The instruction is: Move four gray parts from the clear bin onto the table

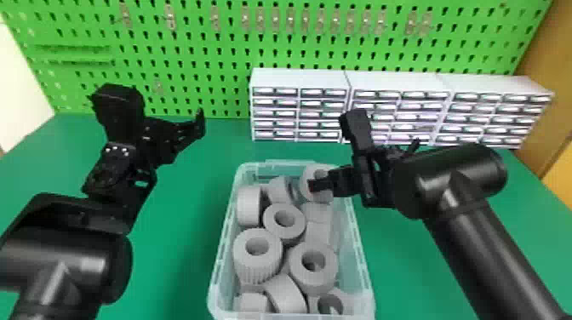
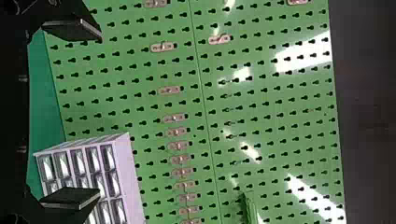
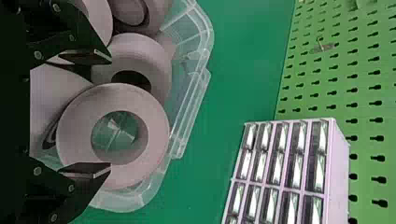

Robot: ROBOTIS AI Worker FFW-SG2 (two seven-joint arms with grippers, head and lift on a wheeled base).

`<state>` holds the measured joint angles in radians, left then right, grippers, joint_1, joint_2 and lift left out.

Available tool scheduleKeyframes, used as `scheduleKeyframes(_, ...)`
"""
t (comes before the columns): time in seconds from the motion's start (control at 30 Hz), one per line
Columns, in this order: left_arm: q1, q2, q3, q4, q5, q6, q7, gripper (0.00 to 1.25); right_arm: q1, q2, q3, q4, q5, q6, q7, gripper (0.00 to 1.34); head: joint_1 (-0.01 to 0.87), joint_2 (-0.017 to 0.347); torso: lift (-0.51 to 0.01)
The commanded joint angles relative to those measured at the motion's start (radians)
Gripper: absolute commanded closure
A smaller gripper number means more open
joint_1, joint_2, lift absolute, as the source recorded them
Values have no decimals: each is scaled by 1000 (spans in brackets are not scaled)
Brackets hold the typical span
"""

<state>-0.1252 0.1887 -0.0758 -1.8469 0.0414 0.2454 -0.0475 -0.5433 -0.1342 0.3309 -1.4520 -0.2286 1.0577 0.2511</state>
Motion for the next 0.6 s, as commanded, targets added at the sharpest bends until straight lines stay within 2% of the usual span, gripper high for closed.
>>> scheduleKeyframes(0.0, -1, 0, -1, 0, 0, 0, 0, 105, -20, 5, 23, 47, 11, -55, 23, 450, 678, 34, -50)
scheduleKeyframes(0.57, -1, 0, -2, 1, 0, 0, 0, 105, -43, 5, 91, 147, 11, -127, 70, 450, 678, 34, -50)
